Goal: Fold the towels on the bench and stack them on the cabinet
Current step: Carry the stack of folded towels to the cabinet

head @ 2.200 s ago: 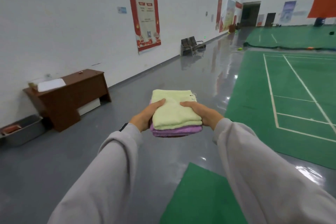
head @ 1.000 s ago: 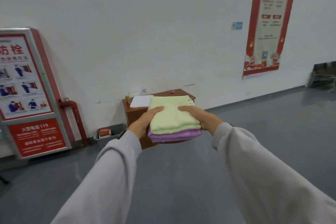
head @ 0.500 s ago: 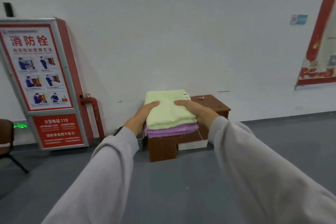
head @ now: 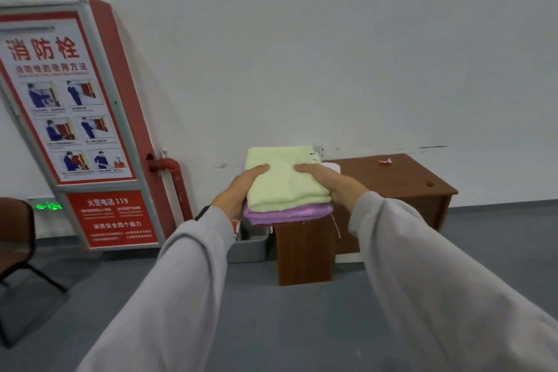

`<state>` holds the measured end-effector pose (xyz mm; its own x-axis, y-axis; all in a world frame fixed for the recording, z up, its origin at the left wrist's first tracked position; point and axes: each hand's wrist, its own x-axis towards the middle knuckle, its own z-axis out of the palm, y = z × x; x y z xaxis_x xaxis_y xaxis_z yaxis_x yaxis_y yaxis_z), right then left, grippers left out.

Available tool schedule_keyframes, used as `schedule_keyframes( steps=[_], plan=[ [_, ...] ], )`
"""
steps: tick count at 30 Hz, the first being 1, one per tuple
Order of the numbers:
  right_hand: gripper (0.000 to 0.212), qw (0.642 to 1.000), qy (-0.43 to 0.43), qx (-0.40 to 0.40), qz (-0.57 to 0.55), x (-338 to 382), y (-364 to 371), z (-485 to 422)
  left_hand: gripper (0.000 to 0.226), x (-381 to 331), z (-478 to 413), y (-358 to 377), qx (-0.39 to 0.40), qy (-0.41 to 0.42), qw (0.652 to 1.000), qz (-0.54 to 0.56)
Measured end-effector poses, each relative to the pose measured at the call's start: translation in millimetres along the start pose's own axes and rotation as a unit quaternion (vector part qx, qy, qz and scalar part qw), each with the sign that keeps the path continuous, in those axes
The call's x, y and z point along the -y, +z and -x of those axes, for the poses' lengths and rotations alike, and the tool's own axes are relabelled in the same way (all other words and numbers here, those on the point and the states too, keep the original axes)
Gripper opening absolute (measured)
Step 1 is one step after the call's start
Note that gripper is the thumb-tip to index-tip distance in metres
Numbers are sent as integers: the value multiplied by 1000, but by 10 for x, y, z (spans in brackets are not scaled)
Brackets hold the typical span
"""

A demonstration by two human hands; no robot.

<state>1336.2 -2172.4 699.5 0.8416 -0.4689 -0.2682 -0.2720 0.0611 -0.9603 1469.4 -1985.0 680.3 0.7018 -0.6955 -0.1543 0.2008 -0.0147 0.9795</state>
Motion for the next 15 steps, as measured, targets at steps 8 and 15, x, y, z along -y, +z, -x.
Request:
schedule_keyframes(
  steps=[8, 15],
  plan=[
    [51, 999, 13, 39, -18, 412, 195, -1813, 60, -250, -1697, -705, -20, -8, 1000, -20],
    [69, 996, 16, 85, -19, 580, 265, -3838, 60, -362, -3394, -1249, -49, -8, 998, -30]
  ],
)
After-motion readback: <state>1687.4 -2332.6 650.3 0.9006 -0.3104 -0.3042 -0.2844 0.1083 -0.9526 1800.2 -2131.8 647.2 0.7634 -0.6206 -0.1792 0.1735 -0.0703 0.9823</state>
